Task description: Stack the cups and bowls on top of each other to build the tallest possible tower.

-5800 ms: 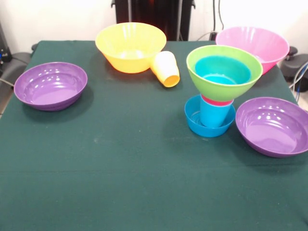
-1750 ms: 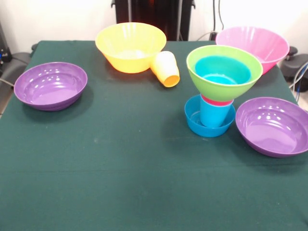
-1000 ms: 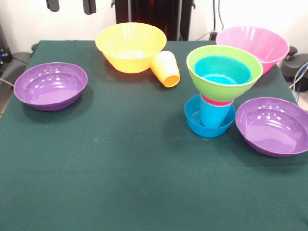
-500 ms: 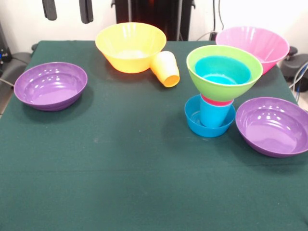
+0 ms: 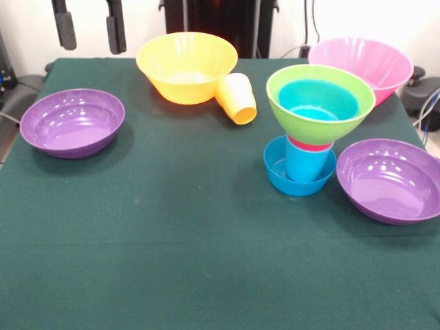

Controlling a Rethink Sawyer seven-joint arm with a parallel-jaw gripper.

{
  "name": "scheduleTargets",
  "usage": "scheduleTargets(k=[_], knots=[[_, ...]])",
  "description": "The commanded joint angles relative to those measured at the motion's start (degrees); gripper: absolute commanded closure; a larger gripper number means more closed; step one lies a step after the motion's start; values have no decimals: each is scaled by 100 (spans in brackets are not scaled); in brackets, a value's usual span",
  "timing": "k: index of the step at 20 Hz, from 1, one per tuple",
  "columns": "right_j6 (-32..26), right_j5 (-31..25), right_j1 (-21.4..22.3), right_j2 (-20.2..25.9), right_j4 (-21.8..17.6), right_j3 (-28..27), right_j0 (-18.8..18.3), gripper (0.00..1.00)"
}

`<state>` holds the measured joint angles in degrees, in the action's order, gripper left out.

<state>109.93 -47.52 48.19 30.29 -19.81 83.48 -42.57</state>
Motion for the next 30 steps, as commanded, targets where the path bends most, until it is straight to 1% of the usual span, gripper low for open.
scheduleTargets(k=[1, 5, 11, 18, 25, 30], knots=[[-1292, 375, -444, 256, -653, 738, 17, 0], [-1117, 598, -493, 205, -800, 847, 24, 0], [-849, 832, -523, 196, -810, 1027, 6, 0], [-540, 1124, -570, 17, -961, 1141, 138, 0], [-542, 1324, -614, -14, -1077, 1239, 65, 0], [-515, 1640, -703, -37, -1263, 1374, -18, 0]])
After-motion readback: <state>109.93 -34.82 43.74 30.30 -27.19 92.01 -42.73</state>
